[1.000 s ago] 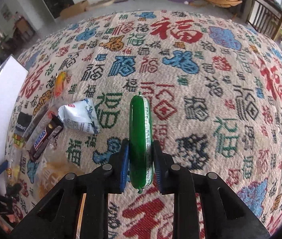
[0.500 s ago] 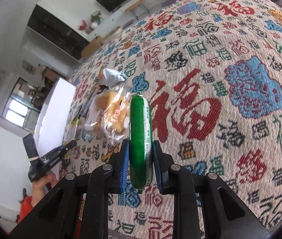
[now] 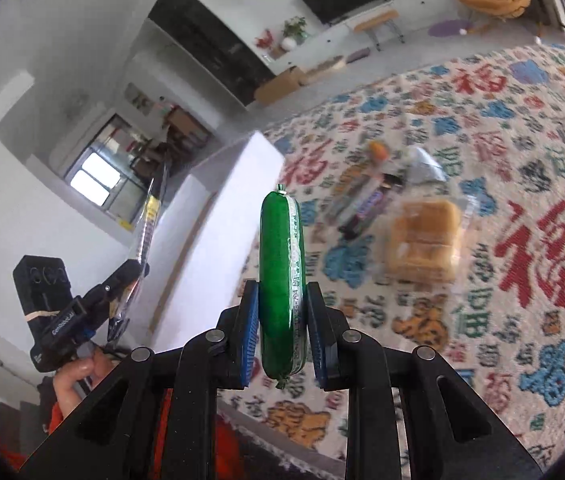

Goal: Organize snacks
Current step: 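Carry both snacks to the white box and release them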

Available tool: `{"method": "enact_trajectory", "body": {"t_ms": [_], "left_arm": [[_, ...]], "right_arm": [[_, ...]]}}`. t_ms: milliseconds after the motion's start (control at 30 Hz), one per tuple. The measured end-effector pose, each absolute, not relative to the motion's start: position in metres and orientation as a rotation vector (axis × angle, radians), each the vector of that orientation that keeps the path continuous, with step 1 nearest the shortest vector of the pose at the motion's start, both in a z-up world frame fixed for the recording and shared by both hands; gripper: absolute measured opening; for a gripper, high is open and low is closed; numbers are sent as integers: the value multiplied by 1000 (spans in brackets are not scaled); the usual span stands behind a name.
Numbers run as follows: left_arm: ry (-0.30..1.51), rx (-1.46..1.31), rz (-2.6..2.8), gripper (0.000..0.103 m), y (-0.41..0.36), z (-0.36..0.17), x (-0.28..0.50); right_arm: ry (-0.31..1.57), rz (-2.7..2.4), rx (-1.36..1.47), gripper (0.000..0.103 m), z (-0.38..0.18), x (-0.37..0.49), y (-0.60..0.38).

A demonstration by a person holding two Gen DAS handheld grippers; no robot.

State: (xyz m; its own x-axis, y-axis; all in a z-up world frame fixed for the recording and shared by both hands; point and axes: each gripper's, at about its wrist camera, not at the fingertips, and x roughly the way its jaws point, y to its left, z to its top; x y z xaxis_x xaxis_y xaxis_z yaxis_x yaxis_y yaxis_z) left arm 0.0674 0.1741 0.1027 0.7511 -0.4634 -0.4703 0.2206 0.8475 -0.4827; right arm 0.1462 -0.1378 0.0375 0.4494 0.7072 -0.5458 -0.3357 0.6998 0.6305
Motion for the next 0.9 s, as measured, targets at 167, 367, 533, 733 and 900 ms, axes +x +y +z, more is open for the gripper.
{"method": "enact_trajectory", "body": {"t_ms": [167,367,533,733,900], "left_arm": [[598,-354,-175,21,255,129,59],[686,-313,33,27,317,104,78],[738,-270,171,74,323,69,86],[736,-326,33,79,272,56,80],[753,-283,-231,87,169,55,80]], "right_arm": [[889,870,445,24,71,166,-37],[928,990,388,25,78,182,82],[973,991,408,56,58,183,102],[768,670,100,67,31,165,12],[675,326,-138,70,-17,141,-96]]}}
